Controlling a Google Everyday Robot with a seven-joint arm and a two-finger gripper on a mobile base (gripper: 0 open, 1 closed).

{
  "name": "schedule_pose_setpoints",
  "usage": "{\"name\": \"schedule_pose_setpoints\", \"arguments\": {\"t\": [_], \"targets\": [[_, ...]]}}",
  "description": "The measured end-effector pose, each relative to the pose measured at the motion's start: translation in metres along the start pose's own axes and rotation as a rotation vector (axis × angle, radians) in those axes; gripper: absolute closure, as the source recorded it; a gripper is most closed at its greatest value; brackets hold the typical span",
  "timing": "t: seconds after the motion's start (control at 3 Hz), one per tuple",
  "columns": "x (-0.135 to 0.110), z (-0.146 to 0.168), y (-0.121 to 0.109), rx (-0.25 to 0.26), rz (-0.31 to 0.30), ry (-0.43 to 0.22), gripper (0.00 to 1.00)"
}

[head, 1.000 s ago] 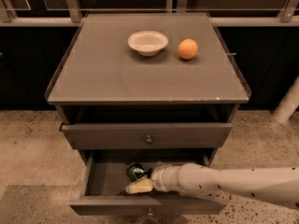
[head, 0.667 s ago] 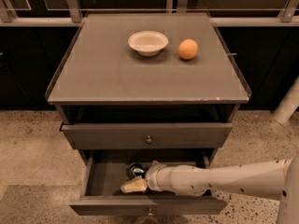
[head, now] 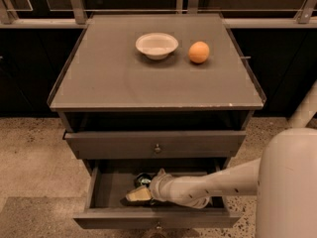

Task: Pick green can from middle drawer and place on counter

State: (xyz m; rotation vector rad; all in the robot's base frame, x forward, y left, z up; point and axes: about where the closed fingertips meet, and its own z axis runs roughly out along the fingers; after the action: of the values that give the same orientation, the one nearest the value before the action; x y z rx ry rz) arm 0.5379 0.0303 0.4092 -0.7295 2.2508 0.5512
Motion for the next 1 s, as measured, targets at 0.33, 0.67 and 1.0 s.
{"name": "schedule_pose_setpoints", "arguments": {"t": [0.33, 0.67, 1.0], "targets": [[-0.002, 0.0, 0.001, -0.001, -0.003, -0.002, 0.0], [0.011, 0.005, -0.002, -0.001, -0.001, 0.042, 0.0], [0.025, 0.013, -0.002, 0.007, -0.017, 0.083, 0.0]]}}
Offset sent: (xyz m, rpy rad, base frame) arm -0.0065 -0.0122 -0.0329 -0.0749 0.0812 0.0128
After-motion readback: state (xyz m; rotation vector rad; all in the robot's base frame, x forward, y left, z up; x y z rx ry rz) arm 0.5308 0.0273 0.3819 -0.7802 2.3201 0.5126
